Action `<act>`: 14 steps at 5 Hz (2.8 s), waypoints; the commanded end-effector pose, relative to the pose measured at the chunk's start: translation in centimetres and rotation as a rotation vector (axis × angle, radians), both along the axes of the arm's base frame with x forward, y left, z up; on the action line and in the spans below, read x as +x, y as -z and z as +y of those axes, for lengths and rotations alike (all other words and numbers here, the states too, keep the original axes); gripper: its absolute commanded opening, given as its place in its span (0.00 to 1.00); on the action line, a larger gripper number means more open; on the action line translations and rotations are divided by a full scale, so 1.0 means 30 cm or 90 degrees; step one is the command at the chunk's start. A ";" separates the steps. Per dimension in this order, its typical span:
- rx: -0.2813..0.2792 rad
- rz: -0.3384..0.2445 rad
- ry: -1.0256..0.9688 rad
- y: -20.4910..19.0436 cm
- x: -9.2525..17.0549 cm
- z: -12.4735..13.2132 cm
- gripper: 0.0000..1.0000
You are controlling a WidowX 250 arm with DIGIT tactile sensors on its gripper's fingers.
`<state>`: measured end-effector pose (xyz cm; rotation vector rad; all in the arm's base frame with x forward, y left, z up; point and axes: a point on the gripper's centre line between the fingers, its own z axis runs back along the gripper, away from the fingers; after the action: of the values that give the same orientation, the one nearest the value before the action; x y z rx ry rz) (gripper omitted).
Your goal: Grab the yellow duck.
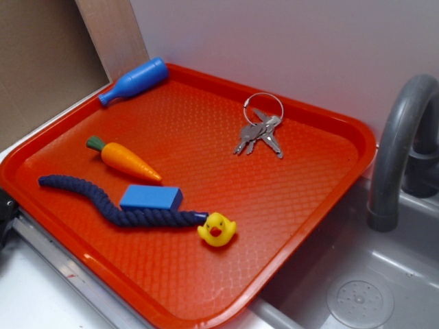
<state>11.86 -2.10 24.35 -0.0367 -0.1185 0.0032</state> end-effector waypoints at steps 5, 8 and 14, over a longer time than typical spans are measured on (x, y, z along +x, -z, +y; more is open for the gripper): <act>0.004 -0.046 0.493 0.277 0.202 -0.610 1.00; -0.023 -0.093 0.738 0.379 0.071 -0.832 1.00; 0.001 -0.032 0.790 0.628 0.081 -0.872 0.00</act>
<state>15.74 -28.12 3.50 -0.0682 -0.0665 -1.2331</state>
